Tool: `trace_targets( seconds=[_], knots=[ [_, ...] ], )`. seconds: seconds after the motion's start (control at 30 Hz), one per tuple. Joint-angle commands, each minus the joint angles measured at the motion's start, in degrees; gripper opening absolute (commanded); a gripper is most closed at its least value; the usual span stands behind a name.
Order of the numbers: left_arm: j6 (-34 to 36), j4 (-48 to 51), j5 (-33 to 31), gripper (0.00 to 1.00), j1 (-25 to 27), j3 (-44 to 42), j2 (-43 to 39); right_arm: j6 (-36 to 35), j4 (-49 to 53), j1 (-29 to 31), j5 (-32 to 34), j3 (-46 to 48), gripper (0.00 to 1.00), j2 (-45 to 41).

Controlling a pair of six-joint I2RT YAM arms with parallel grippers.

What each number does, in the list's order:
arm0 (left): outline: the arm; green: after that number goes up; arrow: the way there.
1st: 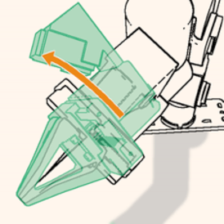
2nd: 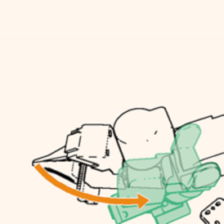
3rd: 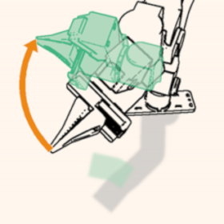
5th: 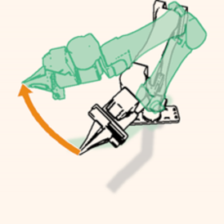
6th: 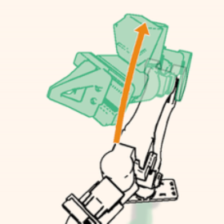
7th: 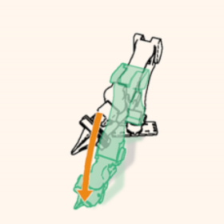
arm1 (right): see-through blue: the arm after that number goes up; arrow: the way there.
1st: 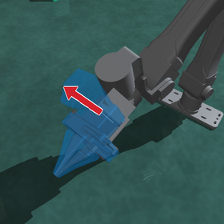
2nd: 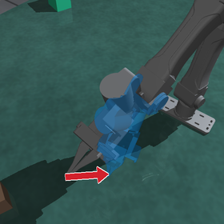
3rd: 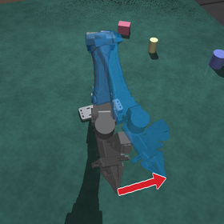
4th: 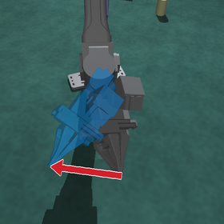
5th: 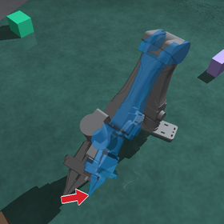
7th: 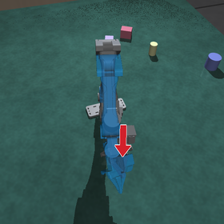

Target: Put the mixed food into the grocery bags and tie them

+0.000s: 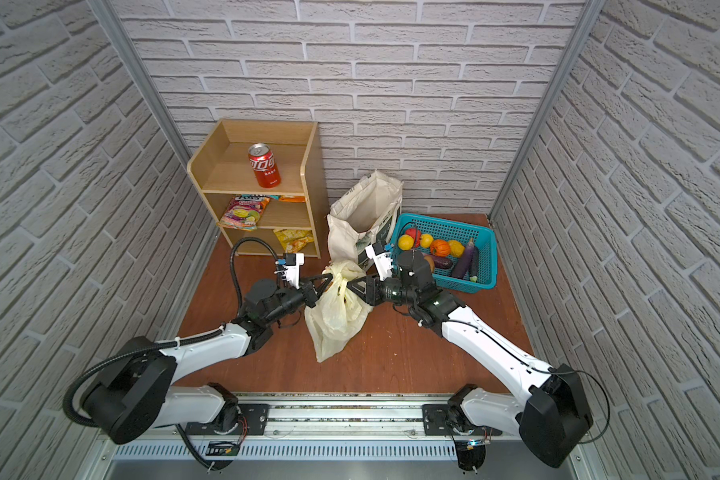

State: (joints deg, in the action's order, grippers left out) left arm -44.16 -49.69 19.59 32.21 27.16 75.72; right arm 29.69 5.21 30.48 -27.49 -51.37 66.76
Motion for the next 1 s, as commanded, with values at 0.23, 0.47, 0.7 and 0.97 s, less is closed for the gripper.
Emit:
trace_targets(
  seconds=[0.23, 0.47, 0.7, 0.97],
  knots=[
    [0.04, -3.04, 3.03, 0.00, -1.97, 1.41, -0.67, -4.56, 10.45, -1.74, 3.27, 0.35, 0.49, -5.91],
    [-0.13, -3.05, 3.35, 0.00, -2.06, 1.41, -0.49, -1.40, 3.96, 0.91, -1.11, 5.08, 0.52, -5.33],
    [-0.22, -3.04, 3.60, 0.00, -2.06, 1.67, -0.37, -0.78, 1.29, 3.13, 0.37, 4.72, 0.52, -3.47],
    [-0.40, -3.08, 3.69, 0.00, -2.06, 1.58, -0.23, -0.64, -0.27, 3.49, 0.98, 3.08, 0.53, -0.88]
  ],
)
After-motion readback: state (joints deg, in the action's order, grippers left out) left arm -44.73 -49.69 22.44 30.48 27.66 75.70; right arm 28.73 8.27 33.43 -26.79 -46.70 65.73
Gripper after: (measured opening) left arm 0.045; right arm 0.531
